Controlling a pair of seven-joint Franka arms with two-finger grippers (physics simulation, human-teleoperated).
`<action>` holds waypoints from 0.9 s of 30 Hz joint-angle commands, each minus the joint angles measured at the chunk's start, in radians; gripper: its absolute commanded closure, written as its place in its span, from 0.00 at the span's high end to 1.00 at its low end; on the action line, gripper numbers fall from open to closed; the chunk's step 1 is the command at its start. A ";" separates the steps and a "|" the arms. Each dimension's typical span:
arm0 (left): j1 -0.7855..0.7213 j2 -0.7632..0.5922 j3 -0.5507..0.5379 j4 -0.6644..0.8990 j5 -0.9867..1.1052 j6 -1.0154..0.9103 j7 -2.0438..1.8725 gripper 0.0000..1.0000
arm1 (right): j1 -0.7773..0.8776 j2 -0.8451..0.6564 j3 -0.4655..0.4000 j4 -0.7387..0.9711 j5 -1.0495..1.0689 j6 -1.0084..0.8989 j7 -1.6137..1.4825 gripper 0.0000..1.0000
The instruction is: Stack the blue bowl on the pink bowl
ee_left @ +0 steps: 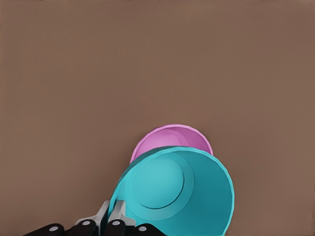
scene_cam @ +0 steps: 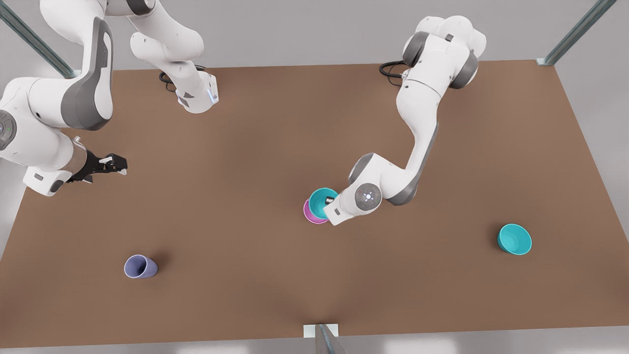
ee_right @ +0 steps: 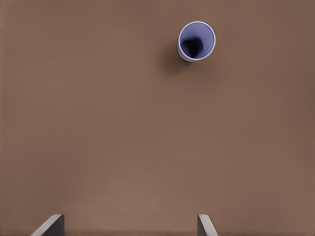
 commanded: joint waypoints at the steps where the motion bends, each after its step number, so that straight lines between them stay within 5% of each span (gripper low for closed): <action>1: -0.002 0.006 -0.001 0.001 -0.002 0.069 -0.429 0.21 | 0.000 -0.001 0.000 -0.001 0.001 -0.001 -0.040 1.00; 18: -0.026 0.033 -0.006 -0.007 -0.012 0.063 -0.441 0.21 | 0.000 0.005 0.000 -0.001 0.001 0.002 -0.040 1.00; 22: -0.023 0.032 -0.019 -0.011 -0.012 0.059 -0.440 0.47 | 0.000 0.002 0.000 0.001 0.001 0.002 -0.042 1.00; 23: -0.023 0.033 -0.019 -0.013 -0.012 0.056 -0.440 0.67 | 0.000 0.002 0.000 0.001 0.001 0.002 -0.042 1.00; 24: -0.019 0.027 -0.019 -0.013 -0.010 0.008 -0.437 1.00 | 0.000 0.002 0.000 0.001 0.001 0.002 -0.042 1.00; 27: 0.056 -0.092 -0.016 -0.005 0.001 -0.278 -0.432 1.00 | 0.000 0.004 0.000 0.001 0.001 0.002 -0.042 1.00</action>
